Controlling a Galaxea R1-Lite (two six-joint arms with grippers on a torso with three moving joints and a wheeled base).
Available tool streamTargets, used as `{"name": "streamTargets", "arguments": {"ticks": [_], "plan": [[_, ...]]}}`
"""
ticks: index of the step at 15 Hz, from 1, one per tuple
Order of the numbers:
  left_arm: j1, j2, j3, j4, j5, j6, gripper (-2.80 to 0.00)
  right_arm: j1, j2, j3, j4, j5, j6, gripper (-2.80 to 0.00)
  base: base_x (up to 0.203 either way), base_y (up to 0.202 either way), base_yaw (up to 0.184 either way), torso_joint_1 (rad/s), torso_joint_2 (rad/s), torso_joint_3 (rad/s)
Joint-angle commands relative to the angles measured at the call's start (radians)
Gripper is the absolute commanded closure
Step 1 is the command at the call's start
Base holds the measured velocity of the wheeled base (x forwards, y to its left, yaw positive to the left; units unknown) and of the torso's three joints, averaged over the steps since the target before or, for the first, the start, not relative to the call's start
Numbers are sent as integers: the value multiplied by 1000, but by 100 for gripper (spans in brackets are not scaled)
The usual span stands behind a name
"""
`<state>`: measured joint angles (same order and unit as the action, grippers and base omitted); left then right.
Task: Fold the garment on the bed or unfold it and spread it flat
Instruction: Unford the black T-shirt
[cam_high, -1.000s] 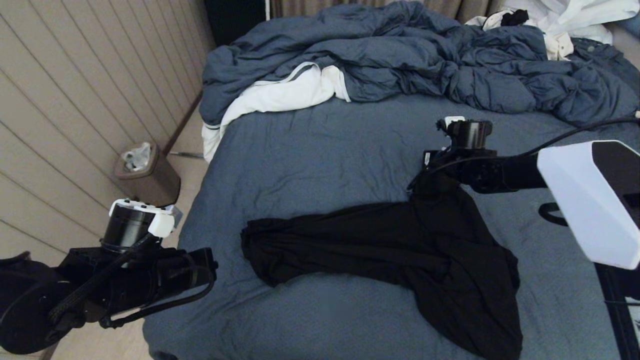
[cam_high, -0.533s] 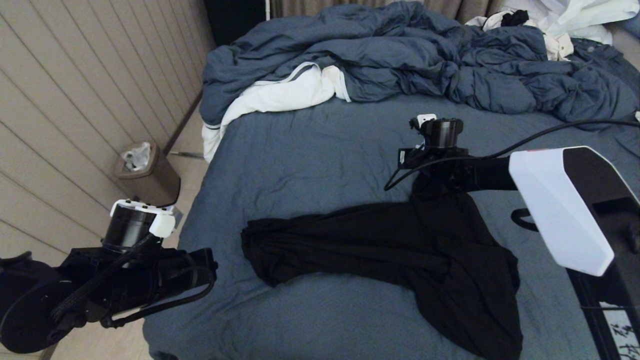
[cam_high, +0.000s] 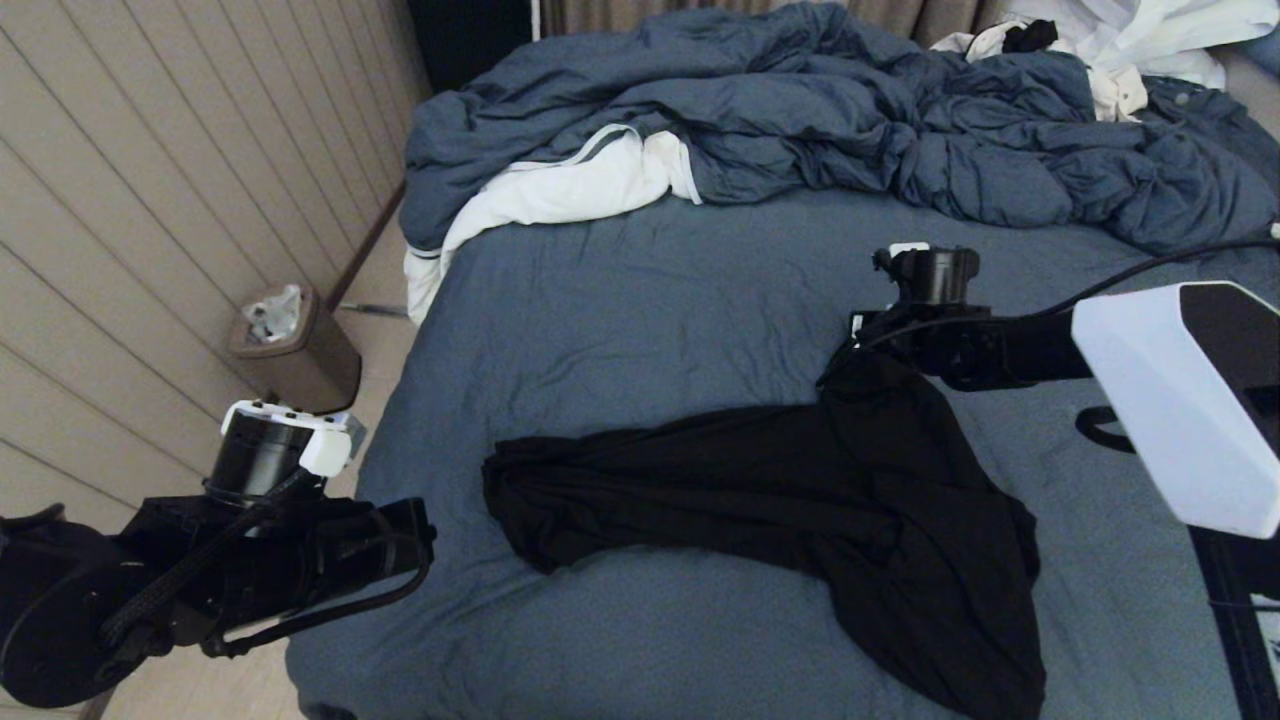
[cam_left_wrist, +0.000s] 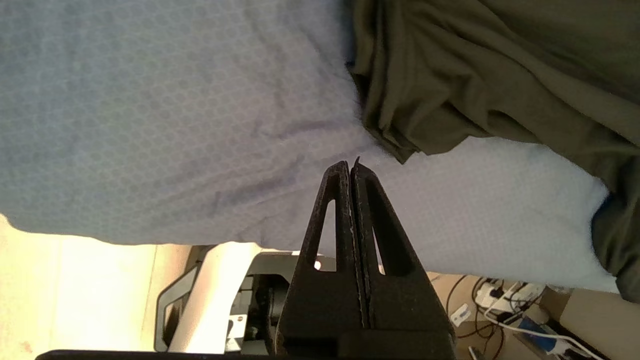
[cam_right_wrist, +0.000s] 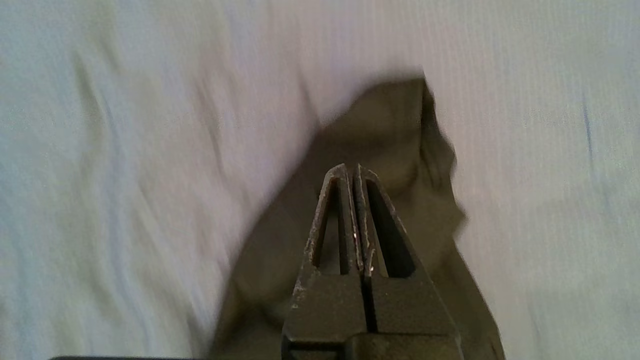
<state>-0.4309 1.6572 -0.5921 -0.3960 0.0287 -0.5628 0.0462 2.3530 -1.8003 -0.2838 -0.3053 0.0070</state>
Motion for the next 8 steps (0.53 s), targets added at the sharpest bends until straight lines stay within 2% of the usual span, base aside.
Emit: {"name": "streamTargets", "arguments": {"ticks": [1,5,8], "plan": [[-1,-1,1,-3,1,-4,0,-36,-91,134,-4,1,2,0,0,0,0,0,0,0],[-9,-6,3,-3,2,-5,0,-129,-218,341,-6,17,1,0,0,0,0,0,0,0],[-16,-10,5,-3,2,-5,0,-157,-262,448,-6,64,-1,0,0,0,0,0,0,0]]}}
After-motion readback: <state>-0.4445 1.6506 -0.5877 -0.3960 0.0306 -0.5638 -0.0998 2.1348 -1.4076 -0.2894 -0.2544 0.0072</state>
